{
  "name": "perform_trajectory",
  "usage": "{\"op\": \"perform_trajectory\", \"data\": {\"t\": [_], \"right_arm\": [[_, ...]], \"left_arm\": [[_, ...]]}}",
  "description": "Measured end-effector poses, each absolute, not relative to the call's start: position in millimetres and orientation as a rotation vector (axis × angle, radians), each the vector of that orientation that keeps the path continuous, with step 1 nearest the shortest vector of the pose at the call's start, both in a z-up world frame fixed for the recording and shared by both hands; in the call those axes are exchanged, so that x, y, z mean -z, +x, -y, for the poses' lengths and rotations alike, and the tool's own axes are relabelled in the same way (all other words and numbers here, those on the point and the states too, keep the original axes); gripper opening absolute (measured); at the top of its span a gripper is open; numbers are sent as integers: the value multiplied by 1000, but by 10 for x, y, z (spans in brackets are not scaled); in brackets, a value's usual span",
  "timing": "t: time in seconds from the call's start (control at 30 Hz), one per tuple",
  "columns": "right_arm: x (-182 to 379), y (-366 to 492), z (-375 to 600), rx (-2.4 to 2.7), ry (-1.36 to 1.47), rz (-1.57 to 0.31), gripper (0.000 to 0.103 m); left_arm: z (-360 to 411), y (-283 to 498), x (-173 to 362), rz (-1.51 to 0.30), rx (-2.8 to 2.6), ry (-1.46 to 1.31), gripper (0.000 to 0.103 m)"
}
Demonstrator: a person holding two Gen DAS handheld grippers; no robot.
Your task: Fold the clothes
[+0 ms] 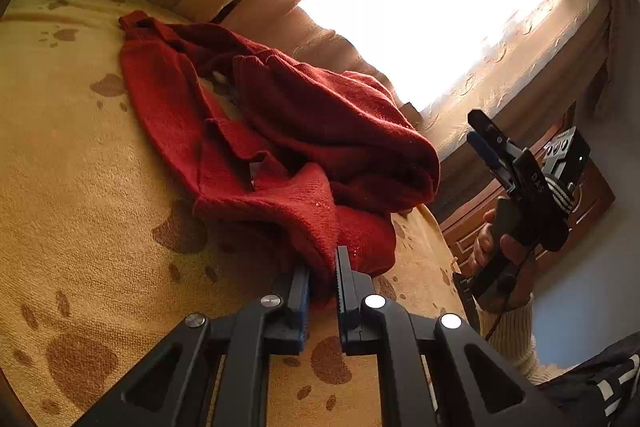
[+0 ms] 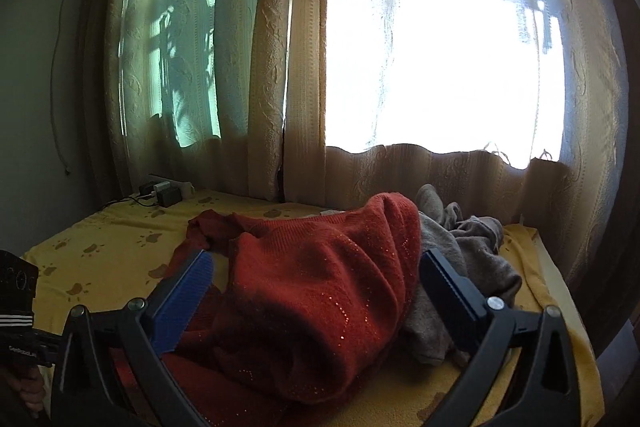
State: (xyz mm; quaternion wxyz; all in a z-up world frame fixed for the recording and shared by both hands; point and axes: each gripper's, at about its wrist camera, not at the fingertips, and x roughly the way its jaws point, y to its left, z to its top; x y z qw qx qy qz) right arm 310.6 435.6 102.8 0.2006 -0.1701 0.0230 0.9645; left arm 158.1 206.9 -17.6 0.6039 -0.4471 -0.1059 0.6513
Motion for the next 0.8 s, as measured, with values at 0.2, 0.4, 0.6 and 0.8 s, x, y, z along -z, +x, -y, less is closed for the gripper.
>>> {"op": "perform_trajectory", "data": {"t": [0.2, 0.4, 0.6, 0.8], "right_arm": [[-592, 1892, -3993, -2554, -1004, 543, 103], [-272, 1747, -4762, -2410, -1143, 297, 11], [-849, 3076, -5328, -2141, -730, 59, 11], [-647, 4167, -5547, -1903, -733, -98, 48]], "left_arm": [[-2168, 1495, 484, 248, -1511, -1080, 12], [-2247, 1385, 732, 233, -1544, -1166, 12], [-2435, 1336, 807, 174, -1552, -1193, 12], [-2516, 1370, 766, 151, -1532, -1203, 12]]}}
